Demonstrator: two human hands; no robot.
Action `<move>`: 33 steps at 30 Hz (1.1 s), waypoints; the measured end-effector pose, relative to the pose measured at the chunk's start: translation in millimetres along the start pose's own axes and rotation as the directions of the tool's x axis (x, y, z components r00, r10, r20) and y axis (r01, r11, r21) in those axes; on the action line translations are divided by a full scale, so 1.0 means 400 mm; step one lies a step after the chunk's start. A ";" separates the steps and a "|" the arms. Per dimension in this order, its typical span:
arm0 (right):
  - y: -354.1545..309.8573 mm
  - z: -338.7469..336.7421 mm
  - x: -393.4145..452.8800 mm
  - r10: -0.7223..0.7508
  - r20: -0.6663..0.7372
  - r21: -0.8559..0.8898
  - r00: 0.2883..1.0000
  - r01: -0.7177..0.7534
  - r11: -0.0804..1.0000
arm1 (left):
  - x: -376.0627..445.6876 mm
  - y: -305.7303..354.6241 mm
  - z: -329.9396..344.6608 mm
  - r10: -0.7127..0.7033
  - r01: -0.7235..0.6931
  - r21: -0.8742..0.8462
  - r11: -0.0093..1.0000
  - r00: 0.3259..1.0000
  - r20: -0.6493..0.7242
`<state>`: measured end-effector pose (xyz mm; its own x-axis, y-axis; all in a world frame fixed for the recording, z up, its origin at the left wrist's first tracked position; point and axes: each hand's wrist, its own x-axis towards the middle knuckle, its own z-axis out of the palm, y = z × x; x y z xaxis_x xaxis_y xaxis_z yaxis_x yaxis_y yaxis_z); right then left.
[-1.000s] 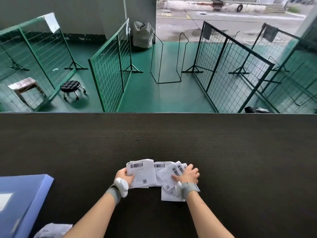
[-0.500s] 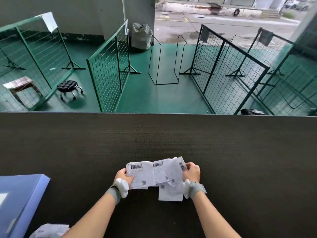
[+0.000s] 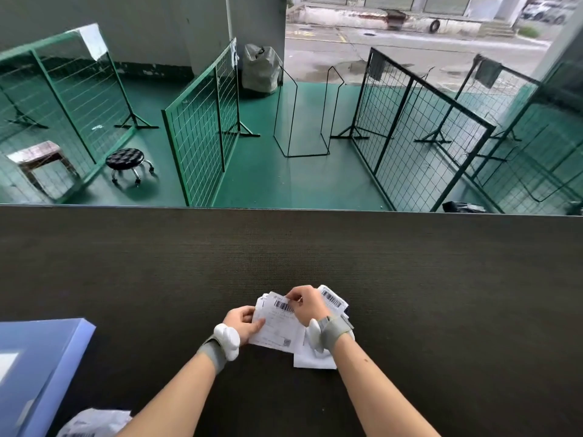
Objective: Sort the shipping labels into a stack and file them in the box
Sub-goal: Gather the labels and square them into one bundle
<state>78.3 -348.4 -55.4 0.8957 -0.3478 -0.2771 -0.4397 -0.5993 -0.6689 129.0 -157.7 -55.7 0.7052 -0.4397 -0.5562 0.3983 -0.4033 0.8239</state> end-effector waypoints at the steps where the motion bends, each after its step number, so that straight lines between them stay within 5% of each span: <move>1: 0.002 0.019 0.005 -0.015 -0.007 -0.018 1.000 0.015 1.000 | -0.003 -0.003 -0.010 -0.020 0.020 0.004 1.000 1.000 0.007; 5: 0.008 0.028 -0.001 0.058 -0.111 0.068 0.992 -0.050 0.996 | 0.014 -0.036 -0.044 -0.052 0.066 0.120 0.991 0.992 -0.112; 8: 0.054 0.011 0.005 0.299 -0.231 -0.030 0.926 -0.314 0.949 | 0.018 -0.049 -0.060 -0.078 0.116 0.124 0.986 0.958 -0.277; 12: 0.105 0.012 -0.018 0.513 -0.189 -0.141 0.838 -0.540 0.830 | -0.006 -0.030 -0.062 -0.099 0.127 0.065 0.990 0.938 -0.333; 21: 0.143 0.017 -0.011 0.514 -0.214 -0.024 0.831 -0.530 0.848 | -0.011 -0.018 -0.054 -0.080 0.102 0.034 0.994 0.914 -0.398; 23: 0.127 0.010 -0.018 0.441 -0.219 0.226 0.870 -0.394 0.891 | -0.011 -0.019 -0.054 -0.089 0.113 0.035 0.993 0.910 -0.405; 26: 0.085 0.001 -0.039 0.400 -0.175 0.549 0.900 -0.248 0.798 | -0.001 -0.025 -0.049 -0.087 0.112 0.045 0.993 0.923 -0.374; 33: 0.007 0.083 -0.060 0.414 -0.078 0.631 0.907 -0.276 0.725 | 0.020 -0.021 -0.017 -0.125 0.087 -0.149 0.985 0.957 -0.262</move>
<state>57.7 -317.8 -73.7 0.6253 -0.6196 -0.4744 -0.5241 0.1170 -0.8436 135.3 -152.4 -66.3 0.7789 -0.1603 -0.6063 0.5414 -0.3159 0.7791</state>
